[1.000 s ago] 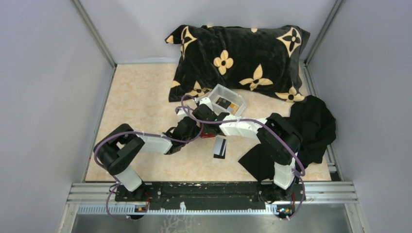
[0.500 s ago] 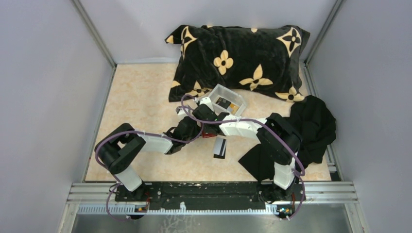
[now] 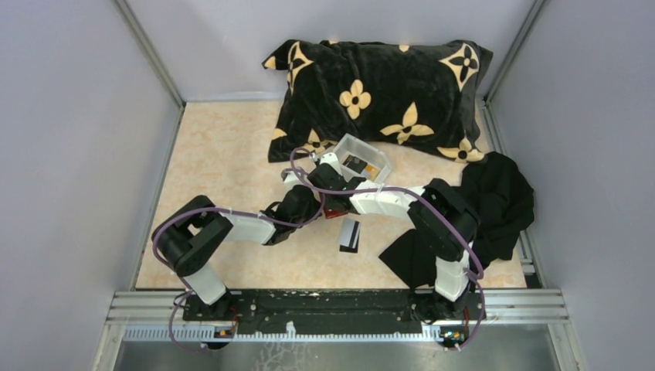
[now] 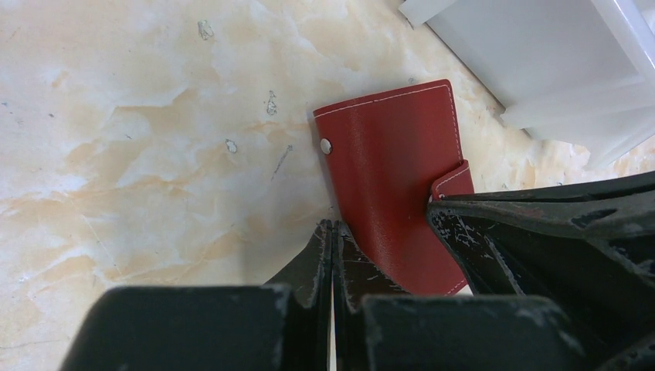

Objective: Put the credit cards into the card holder
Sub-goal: Close the card holder at the center of the board.

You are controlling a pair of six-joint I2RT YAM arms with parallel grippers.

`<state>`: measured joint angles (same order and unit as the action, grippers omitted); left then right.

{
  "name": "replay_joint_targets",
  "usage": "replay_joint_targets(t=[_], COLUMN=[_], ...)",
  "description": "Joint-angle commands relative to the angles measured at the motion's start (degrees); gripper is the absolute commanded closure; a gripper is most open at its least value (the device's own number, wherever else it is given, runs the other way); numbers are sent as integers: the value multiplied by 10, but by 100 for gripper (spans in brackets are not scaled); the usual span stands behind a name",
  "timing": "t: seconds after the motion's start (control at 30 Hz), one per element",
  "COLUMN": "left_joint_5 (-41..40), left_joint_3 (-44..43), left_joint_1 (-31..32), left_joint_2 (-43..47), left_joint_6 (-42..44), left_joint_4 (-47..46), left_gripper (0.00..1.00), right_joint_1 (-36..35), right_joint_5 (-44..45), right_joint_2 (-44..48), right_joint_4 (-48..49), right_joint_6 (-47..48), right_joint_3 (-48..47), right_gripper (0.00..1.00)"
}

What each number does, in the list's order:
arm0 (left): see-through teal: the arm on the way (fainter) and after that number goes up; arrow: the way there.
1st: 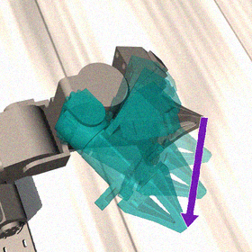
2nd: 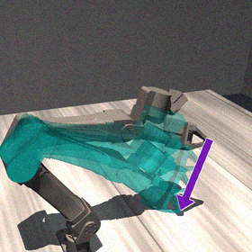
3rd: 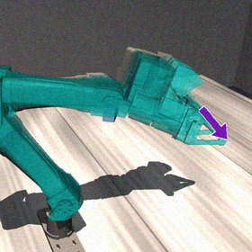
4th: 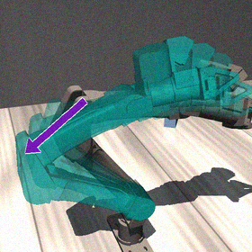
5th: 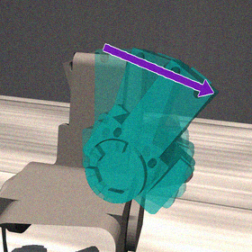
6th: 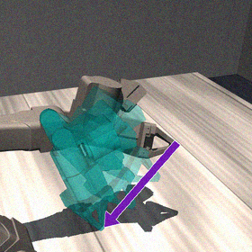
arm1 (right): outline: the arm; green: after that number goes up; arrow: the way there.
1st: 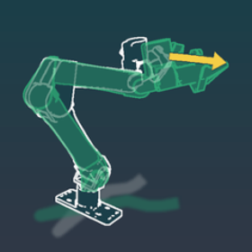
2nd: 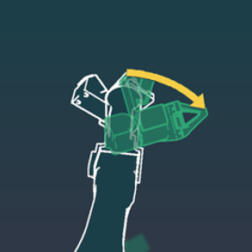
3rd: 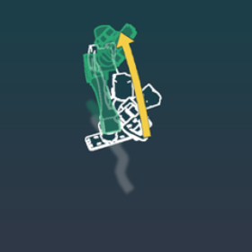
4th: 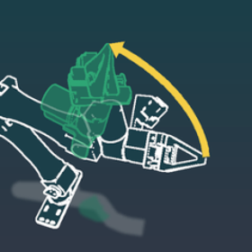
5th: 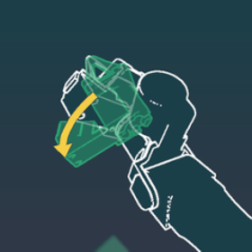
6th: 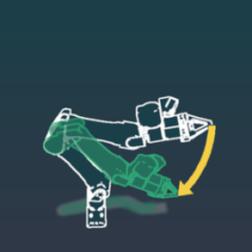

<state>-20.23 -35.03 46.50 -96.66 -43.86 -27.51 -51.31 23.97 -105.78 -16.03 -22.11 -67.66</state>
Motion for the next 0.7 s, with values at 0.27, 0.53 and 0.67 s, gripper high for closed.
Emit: replay_joint_targets(t=[0.27,0.53,0.67], left_joint_5=[19,16,17], left_joint_3=[-6,-4,-4], left_joint_1=[4,4,4], left_joint_2=[-19,-18,-19], left_joint_6=[0,-2,-4], left_joint_4=[26,29,27], left_gripper=[100,100,100], right_joint_1=[17,23,26], right_joint_5=[11,14,11], right_joint_2=[-2,10,16], right_joint_4=[13,11,9], right_joint_6=[0,-4,-5], right_joint_3=[-21,-10,-2], right_gripper=[98,99,99])
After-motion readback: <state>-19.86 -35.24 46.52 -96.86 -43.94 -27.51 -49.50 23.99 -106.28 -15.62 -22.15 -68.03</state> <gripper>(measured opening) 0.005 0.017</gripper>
